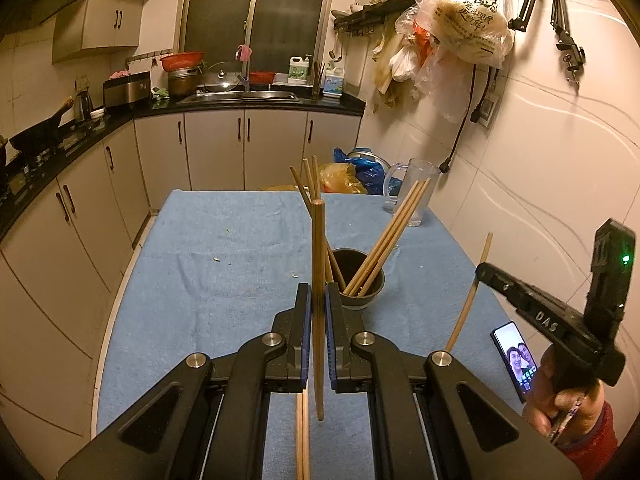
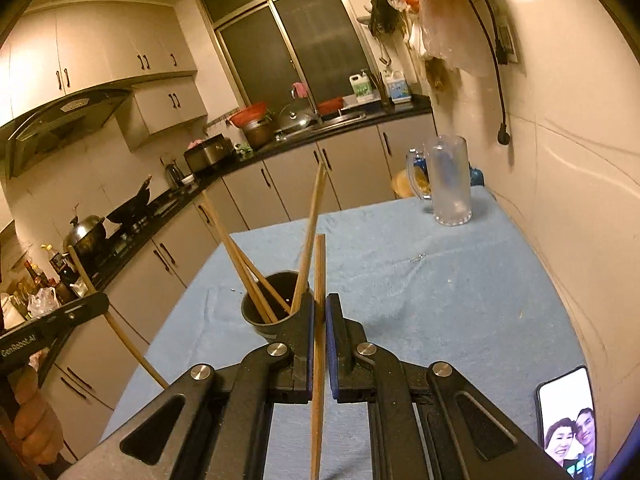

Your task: Organize utensils

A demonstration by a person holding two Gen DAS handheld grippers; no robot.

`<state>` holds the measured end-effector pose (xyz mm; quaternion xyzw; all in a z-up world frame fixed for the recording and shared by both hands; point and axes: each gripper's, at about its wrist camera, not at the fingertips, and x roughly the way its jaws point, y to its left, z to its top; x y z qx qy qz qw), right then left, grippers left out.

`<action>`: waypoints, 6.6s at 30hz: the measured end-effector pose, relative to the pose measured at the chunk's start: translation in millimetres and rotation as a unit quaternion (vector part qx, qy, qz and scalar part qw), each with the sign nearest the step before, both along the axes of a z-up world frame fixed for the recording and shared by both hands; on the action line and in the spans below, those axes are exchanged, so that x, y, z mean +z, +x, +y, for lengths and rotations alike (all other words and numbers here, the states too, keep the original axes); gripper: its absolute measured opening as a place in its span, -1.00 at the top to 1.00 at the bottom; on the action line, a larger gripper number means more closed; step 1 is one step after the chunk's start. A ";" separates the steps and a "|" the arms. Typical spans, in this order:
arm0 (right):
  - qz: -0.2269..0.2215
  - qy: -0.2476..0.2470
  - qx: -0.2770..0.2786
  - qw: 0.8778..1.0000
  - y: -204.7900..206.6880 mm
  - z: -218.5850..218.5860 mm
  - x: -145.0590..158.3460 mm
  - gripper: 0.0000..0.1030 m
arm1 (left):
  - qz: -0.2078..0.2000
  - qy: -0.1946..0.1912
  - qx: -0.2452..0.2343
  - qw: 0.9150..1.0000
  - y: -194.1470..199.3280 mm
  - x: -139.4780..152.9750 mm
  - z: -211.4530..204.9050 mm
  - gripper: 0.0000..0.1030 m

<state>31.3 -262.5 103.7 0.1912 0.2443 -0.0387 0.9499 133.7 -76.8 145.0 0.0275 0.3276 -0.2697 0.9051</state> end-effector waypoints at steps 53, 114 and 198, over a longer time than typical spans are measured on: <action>-0.133 0.006 -0.101 0.986 74.5 -17.8 88.3 0.90 | -0.020 -0.100 0.028 0.994 96.7 54.5 -42.0 0.88; 0.131 0.095 0.054 0.985 10.5 35.7 -106.9 0.65 | 0.218 0.083 -0.019 0.972 70.8 -166.0 -21.1 0.73; 0.006 0.020 0.126 0.992 17.8 100.3 -16.4 0.88 | 0.044 -0.028 0.068 0.996 -13.4 -53.3 79.0 0.88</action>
